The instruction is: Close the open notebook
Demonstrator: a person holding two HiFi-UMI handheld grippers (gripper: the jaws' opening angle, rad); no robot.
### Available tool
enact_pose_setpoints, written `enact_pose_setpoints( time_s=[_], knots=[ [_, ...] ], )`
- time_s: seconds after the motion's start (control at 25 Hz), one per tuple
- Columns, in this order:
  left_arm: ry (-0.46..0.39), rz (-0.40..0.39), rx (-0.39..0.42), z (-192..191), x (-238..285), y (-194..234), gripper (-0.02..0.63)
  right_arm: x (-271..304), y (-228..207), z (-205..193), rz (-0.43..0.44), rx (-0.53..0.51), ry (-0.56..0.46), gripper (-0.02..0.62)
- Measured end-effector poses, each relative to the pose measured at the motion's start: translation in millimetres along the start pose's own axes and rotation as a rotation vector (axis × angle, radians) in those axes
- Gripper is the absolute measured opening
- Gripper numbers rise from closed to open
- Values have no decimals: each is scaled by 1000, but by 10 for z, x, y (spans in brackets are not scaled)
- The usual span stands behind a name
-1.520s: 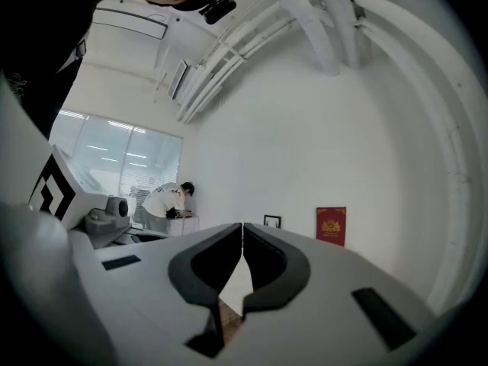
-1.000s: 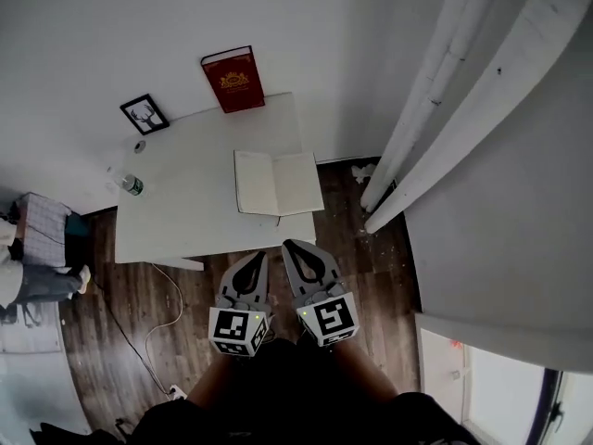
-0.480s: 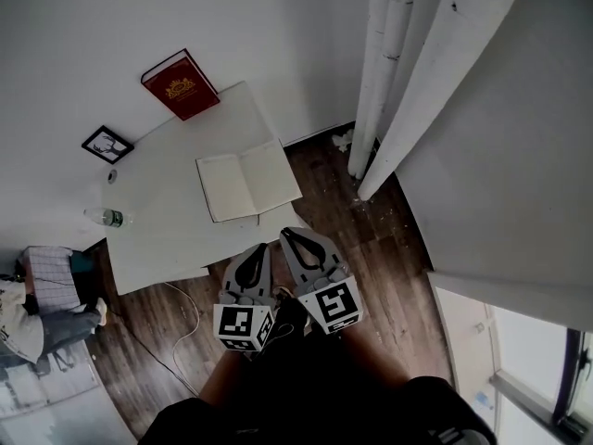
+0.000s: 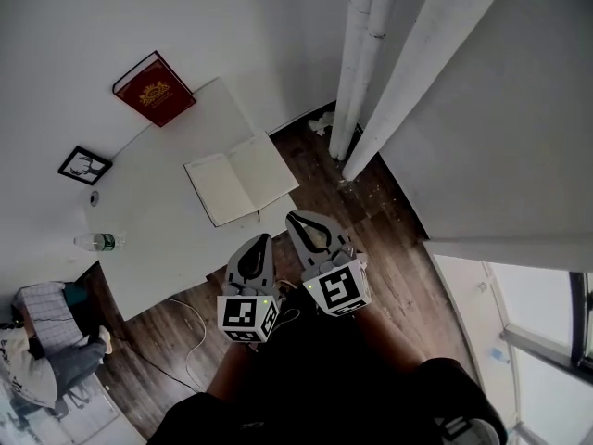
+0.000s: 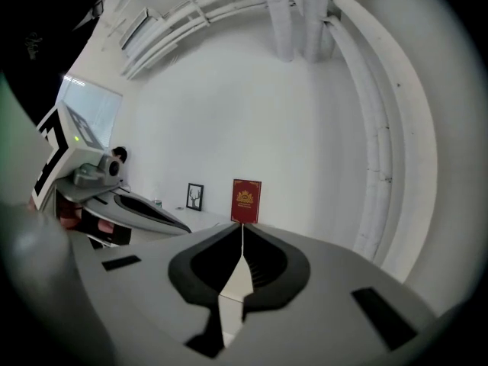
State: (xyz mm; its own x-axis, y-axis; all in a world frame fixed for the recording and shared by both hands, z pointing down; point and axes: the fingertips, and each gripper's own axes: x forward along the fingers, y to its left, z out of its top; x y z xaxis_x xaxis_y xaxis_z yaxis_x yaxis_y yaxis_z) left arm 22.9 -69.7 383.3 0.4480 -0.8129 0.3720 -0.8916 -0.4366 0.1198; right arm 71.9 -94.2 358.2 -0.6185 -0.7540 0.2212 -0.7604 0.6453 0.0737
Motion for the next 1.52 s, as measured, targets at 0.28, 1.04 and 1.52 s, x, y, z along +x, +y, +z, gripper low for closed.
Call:
enact_pose_setpoints(
  time_s=[0.28, 1.04, 1.52],
  knots=[
    [14, -63, -21, -153, 243, 192, 3, 179, 65, -329, 39, 199, 89, 25],
    [279, 57, 45, -687, 1152, 465, 3, 924, -630, -1723, 138, 340, 226, 25],
    [333, 61, 9, -909, 1409, 399, 3, 1176, -738, -2307, 164, 959, 210, 103]
  ],
)
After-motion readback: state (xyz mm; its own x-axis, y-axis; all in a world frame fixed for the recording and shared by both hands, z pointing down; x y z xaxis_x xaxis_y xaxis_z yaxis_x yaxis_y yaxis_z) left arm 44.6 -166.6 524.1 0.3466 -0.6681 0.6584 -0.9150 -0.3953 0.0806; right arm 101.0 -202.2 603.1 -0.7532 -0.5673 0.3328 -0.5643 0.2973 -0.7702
